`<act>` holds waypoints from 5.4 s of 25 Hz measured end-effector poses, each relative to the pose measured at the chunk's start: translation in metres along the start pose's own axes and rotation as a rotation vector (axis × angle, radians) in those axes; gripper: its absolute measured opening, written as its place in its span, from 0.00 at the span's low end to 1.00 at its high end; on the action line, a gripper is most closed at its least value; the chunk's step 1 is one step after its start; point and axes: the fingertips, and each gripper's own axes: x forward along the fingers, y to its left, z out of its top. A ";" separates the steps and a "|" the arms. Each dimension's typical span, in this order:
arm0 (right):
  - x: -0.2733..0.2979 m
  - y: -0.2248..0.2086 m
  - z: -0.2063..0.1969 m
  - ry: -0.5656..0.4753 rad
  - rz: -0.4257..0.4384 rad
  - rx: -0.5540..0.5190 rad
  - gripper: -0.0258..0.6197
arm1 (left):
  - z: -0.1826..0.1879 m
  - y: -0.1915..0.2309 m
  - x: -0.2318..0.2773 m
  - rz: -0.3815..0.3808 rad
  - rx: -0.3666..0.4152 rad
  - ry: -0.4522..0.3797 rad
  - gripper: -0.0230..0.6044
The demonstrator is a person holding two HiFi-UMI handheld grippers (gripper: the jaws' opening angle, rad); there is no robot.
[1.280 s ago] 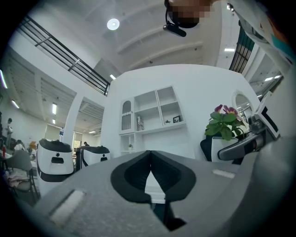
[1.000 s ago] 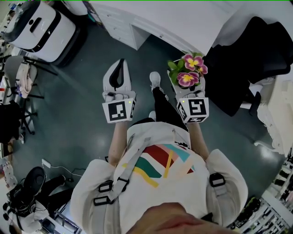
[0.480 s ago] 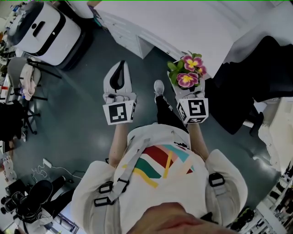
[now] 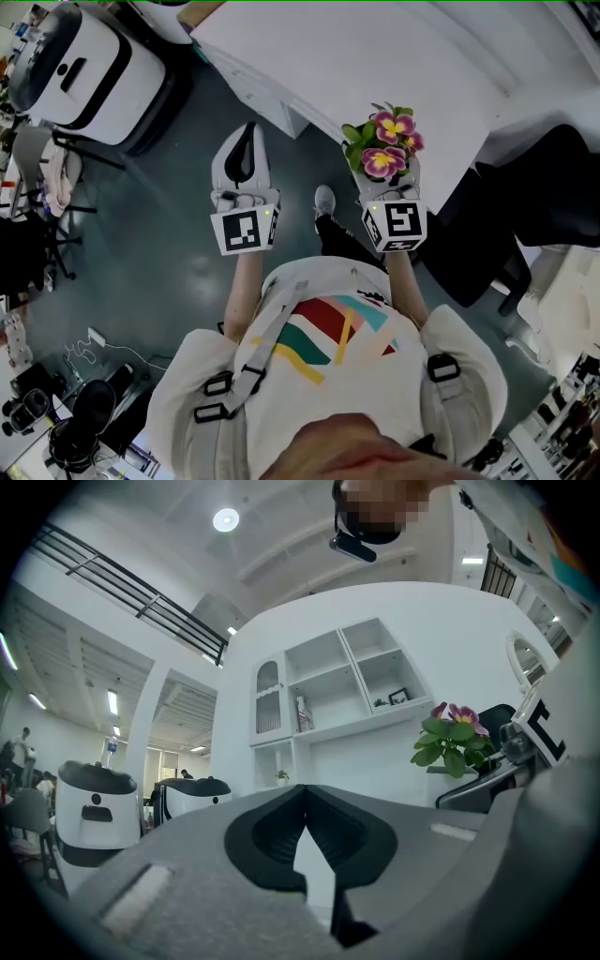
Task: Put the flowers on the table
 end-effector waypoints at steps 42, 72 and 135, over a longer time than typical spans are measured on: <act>0.300 0.018 0.051 -0.021 0.237 -0.021 0.55 | -0.033 0.200 0.180 0.215 0.029 0.015 0.04; 0.564 0.099 0.001 0.113 0.345 -0.194 0.55 | -0.096 0.374 0.210 0.315 -0.017 0.103 0.04; 0.661 0.120 -0.150 0.477 0.375 -0.116 0.65 | -0.123 0.408 0.170 0.352 0.022 0.169 0.04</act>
